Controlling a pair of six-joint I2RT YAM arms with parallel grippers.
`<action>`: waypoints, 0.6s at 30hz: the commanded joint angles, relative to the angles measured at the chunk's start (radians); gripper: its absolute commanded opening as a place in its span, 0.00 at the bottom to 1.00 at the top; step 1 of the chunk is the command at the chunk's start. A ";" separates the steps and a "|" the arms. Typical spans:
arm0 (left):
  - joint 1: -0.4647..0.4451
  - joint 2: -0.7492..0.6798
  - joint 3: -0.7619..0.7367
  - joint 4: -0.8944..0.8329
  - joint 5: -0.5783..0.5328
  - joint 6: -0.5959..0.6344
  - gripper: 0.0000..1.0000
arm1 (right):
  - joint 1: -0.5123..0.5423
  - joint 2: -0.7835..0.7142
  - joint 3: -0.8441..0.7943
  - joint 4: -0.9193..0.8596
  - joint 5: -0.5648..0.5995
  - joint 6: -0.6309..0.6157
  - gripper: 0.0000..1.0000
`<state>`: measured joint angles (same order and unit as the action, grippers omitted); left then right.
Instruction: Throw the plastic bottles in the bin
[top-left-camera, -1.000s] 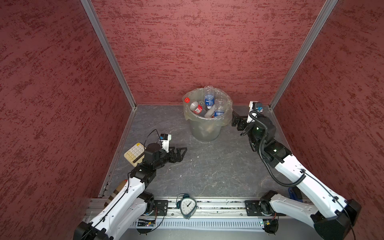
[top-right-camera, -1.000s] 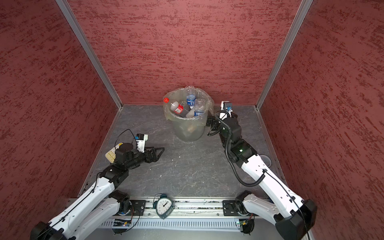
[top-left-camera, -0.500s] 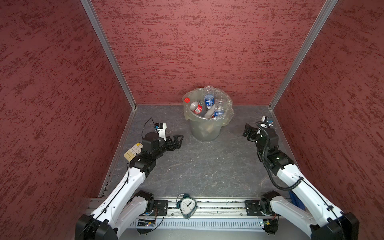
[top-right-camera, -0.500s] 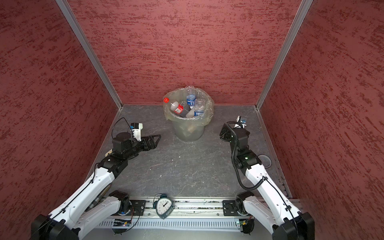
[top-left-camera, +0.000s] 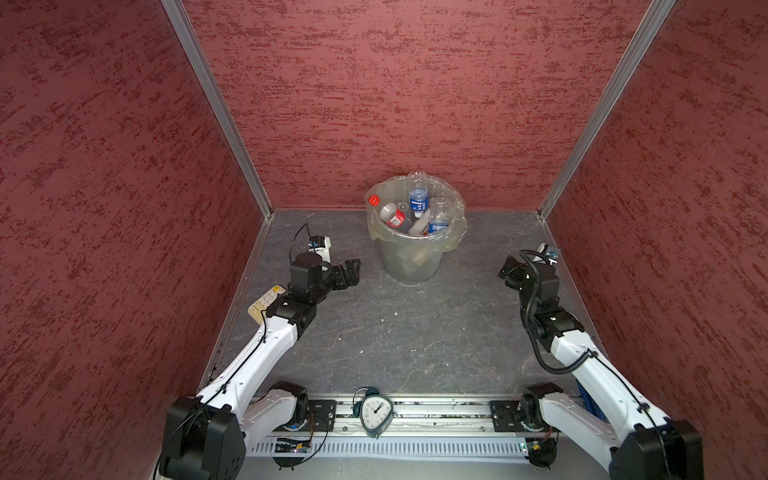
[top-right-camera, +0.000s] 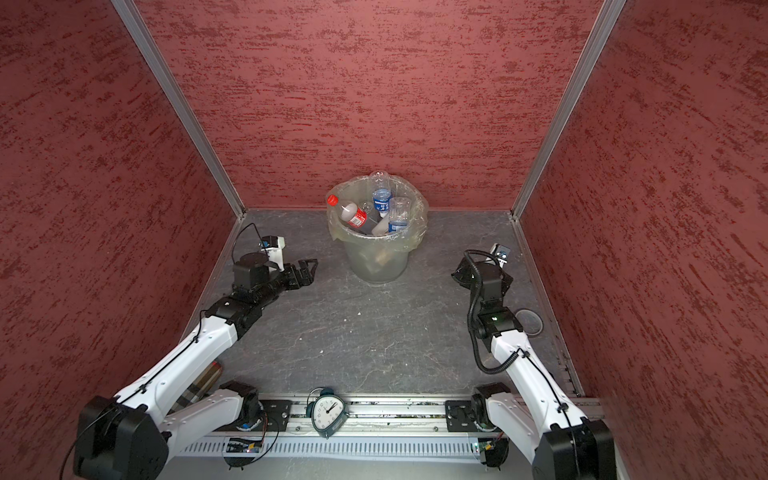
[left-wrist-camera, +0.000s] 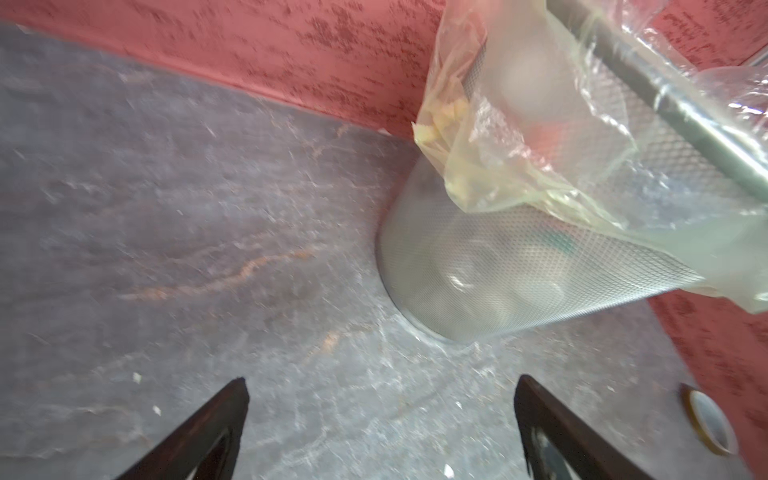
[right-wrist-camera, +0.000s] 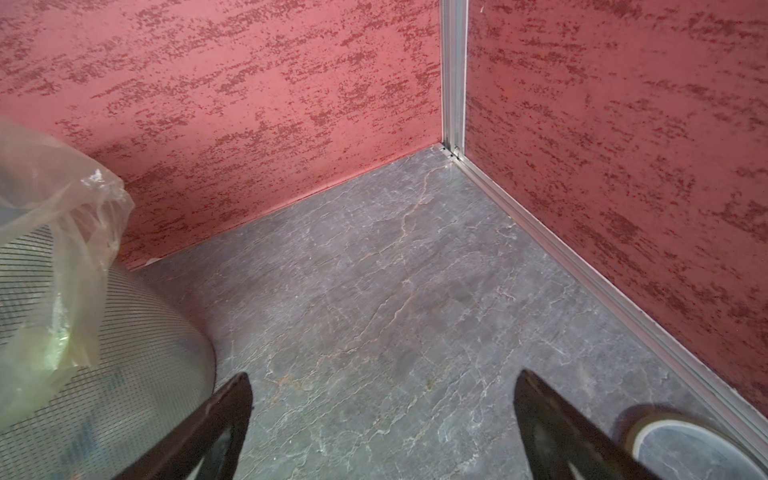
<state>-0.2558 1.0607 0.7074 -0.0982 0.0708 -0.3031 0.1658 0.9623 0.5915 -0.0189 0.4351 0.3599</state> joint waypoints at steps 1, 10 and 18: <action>0.010 -0.004 0.013 0.053 -0.111 0.085 1.00 | -0.015 0.012 -0.028 0.081 0.039 -0.013 0.98; 0.024 -0.080 -0.149 0.275 -0.236 0.278 1.00 | -0.046 0.059 -0.071 0.155 -0.005 -0.026 0.98; 0.076 -0.149 -0.297 0.361 -0.303 0.316 0.99 | -0.053 0.031 -0.128 0.209 0.008 -0.061 0.98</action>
<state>-0.2050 0.9417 0.4500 0.1909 -0.1936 -0.0254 0.1196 1.0168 0.4732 0.1268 0.4370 0.3164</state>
